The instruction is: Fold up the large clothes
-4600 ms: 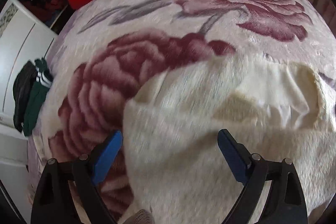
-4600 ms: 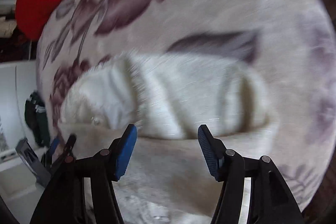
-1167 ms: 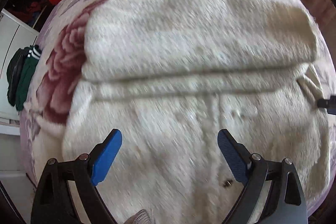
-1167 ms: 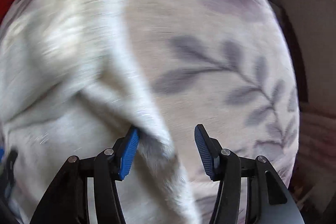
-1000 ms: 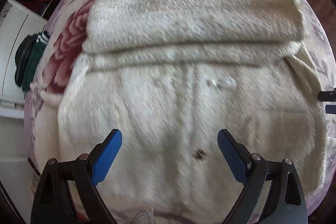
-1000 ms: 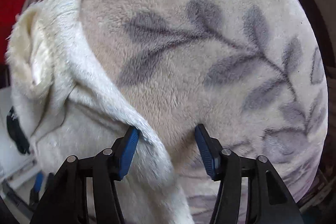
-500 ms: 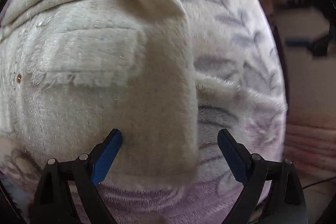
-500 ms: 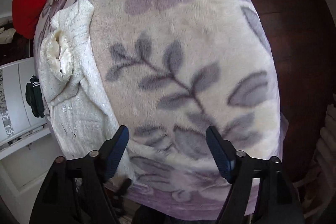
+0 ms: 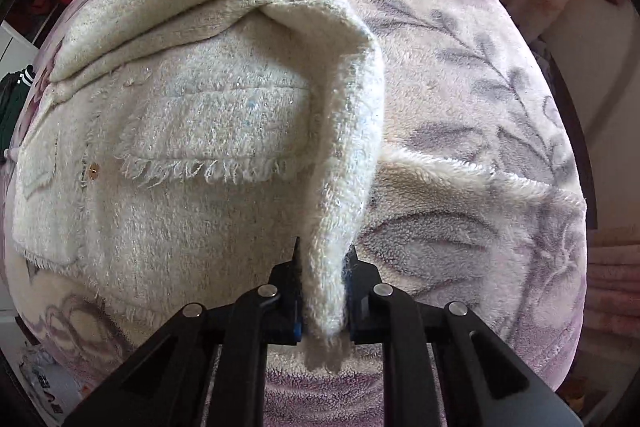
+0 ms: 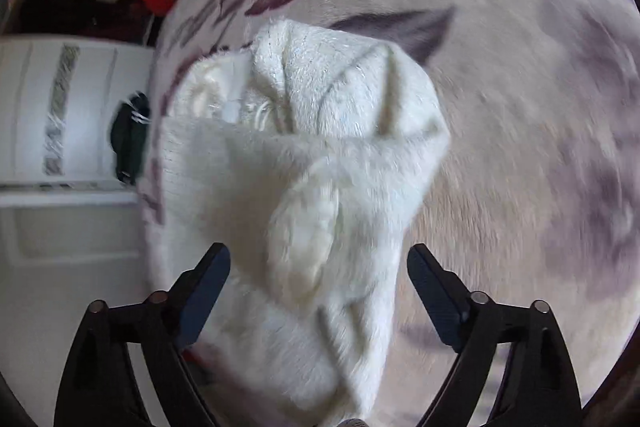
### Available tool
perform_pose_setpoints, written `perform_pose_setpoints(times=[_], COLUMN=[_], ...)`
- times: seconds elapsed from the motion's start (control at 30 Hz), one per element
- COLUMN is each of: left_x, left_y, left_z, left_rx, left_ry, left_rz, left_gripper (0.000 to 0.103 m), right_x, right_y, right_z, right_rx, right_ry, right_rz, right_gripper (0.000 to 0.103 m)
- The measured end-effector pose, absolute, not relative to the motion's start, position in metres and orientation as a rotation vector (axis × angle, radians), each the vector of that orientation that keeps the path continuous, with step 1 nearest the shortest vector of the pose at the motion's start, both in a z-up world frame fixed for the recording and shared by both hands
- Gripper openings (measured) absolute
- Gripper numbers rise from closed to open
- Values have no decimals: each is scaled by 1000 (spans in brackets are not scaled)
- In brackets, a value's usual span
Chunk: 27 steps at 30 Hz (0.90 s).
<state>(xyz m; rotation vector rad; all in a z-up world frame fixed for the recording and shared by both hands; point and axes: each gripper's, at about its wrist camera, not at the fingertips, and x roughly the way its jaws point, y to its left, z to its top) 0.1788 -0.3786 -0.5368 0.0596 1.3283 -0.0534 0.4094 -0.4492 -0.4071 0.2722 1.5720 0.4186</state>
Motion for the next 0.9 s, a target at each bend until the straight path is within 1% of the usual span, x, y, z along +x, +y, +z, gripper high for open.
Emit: perform_pose_setpoints(times=[0.1,0.13,0.2,0.4,0.43,0.47,0.5,0.53,0.57,0.6,0.63,0.77,0.9], left_x=[178,179,173,162,160,160,158,161,163,161,163,162,155], left_y=[-379,-377,-366,-341,-334,-331,-321,-317,-309,-295,-288,-244,-169], left_z=[-536,-534,-529,-510,-504,-501,-492,-487,-479,-468,-465,-439,-420], left_rx=[45,36,0,-101,-123,-134,-162,-179,-200,-224,-235,-304,-427], left_ry=[1320,1320,1314,1284,1279,1273,1259,1251,1236,1215,1204,1143,1098], left_rz=[-54,-55,-56,-59,-57,-54,-47,-43,-33,-21,-14,37,105], left_gripper=[12,12,12,11,11,11,11,11,11,11,11,10,10], right_x=[421,423,427,440,442,443,446,449,450,449,449,452,457], right_y=[-443,-451,-468,-486,-488,-488,-488,-483,-479,-476,-471,-450,-396], right_z=[-454,-465,-478,-487,-488,-488,-483,-481,-474,-465,-459,-423,-380], right_rx=[43,64,211,491,532,561,598,599,583,561,549,532,470], right_ry=[1637,1657,1679,1649,1647,1645,1633,1651,1647,1640,1641,1652,1667], right_rz=[301,288,315,413,404,402,430,432,416,411,401,315,222], right_gripper=[93,101,103,103,102,95,48,35,34,30,28,26,24])
